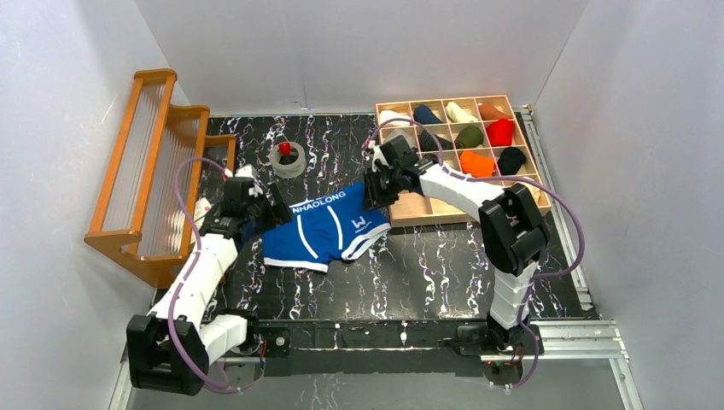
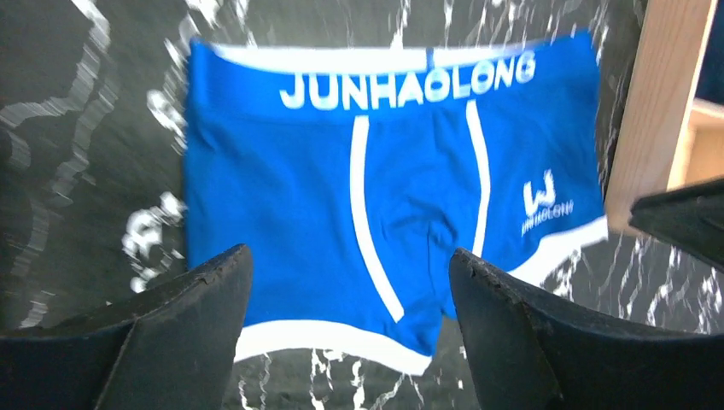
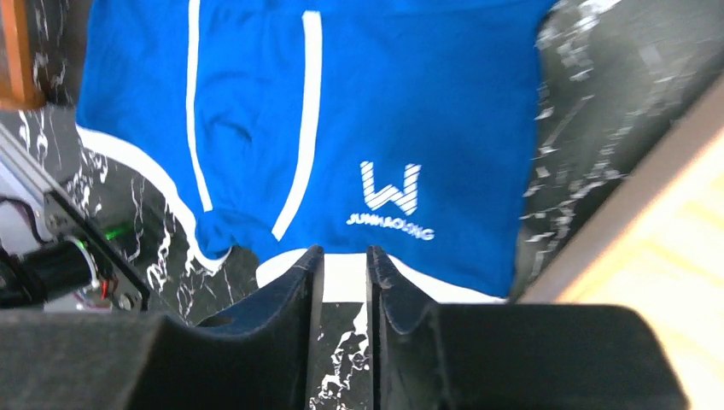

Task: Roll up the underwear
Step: Flatten out the underwear at the center of the board.

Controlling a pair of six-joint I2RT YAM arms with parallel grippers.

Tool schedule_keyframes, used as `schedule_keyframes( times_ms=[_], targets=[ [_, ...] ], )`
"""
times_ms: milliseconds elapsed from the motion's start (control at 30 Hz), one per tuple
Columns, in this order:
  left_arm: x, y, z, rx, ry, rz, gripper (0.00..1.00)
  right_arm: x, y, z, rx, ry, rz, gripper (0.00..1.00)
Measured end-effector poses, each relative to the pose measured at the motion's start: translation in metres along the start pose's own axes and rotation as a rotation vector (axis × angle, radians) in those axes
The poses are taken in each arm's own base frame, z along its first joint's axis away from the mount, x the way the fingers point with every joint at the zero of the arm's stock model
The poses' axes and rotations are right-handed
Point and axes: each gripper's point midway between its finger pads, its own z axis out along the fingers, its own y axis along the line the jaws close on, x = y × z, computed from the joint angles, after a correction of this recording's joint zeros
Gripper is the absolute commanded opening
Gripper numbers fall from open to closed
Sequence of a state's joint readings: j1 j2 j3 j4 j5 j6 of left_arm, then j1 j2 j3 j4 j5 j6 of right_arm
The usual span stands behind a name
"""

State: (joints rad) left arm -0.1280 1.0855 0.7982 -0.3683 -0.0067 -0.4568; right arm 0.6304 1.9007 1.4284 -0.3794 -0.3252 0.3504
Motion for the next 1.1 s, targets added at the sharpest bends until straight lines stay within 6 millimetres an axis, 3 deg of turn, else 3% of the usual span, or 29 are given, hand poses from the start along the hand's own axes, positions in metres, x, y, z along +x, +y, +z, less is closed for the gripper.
schedule_keyframes(
  times_ms=[100,167,300,567,733,833,967,1100],
  targets=[
    [0.043,0.0,0.01,0.058,0.1,-0.057,0.79,0.025,0.011,0.01,-0.03,0.051,-0.006,0.28],
    [0.08,0.013,0.02,0.023,0.195,-0.099,0.78,0.045,0.013,0.019,-0.029,0.1,-0.008,0.27],
    [0.116,0.036,0.024,-0.072,0.263,-0.163,0.78,0.079,0.011,0.034,-0.017,0.187,-0.008,0.25],
    [0.112,0.053,0.019,-0.165,0.164,-0.266,0.74,0.1,0.014,0.046,0.021,0.217,-0.02,0.2],
    [0.109,0.057,0.01,-0.188,0.127,-0.313,0.74,0.134,0.025,0.033,0.035,0.229,0.002,0.2],
    [0.101,0.052,0.002,-0.156,0.083,-0.344,0.75,0.163,0.032,0.019,0.046,0.259,0.026,0.24],
    [0.095,0.042,-0.008,-0.1,0.059,-0.358,0.78,0.186,0.04,0.007,0.055,0.286,0.038,0.32],
    [0.082,0.035,-0.022,-0.07,0.021,-0.367,0.81,0.175,0.039,-0.001,0.1,0.247,0.033,0.44]
  ],
)
